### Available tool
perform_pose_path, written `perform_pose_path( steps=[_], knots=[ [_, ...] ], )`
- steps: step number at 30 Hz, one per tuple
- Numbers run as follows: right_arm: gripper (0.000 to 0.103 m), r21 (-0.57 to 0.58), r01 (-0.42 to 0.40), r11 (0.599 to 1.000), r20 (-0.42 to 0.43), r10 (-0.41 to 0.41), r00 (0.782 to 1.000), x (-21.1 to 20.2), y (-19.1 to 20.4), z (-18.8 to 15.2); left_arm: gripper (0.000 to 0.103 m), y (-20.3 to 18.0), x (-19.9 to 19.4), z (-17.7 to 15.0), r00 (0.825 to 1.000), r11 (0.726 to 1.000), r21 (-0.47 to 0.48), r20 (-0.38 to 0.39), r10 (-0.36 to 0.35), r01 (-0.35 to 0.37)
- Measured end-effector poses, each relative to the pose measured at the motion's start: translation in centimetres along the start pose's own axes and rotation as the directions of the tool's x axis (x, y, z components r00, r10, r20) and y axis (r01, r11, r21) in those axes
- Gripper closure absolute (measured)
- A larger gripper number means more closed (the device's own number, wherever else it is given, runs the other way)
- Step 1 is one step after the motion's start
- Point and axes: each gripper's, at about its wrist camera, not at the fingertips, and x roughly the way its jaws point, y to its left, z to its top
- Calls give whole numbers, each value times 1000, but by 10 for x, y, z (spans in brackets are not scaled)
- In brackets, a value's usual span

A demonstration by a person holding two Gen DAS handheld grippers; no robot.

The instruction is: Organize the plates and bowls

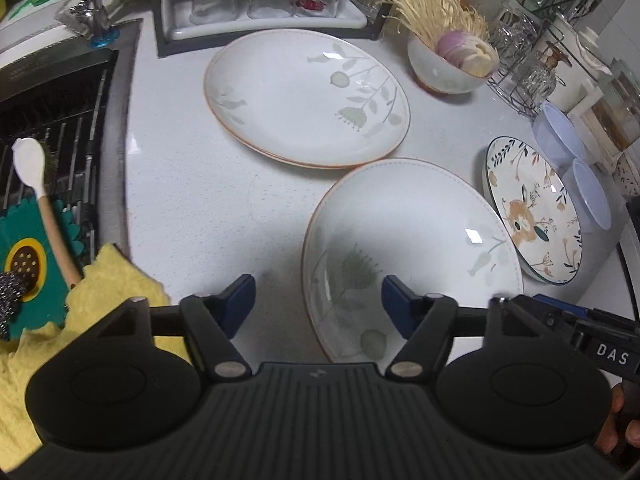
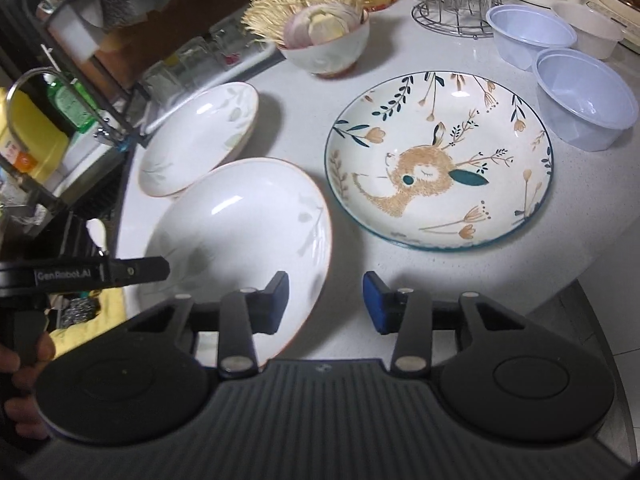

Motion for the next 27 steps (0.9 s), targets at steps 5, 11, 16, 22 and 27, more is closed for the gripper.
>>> perform_pose_path(
  steps=[5,11,16,22,27],
  knots=[
    [63,-11,-1,1000,11,1,1000,16,4,9,50,2,16,7,1000,1000,11,-26,-3,3],
    [84,-11,25,1000,19,-25,1000,29,5,13,66,10,25,16,999,999,-21,-44,-27,26],
    [85,-3,-4,1000,6,4,1000,35,4,15,69,4,26,22,998,998,27,-30,-53,54],
    [85,-13,-20,1000,-5,20,1000,35,4,20,69,1,27,23,997,997,52,-49,-58,61],
    [84,-32,-29,999,-5,29,1000,26,4,23,69,3,19,22,995,996,37,-48,-84,86]
  ],
)
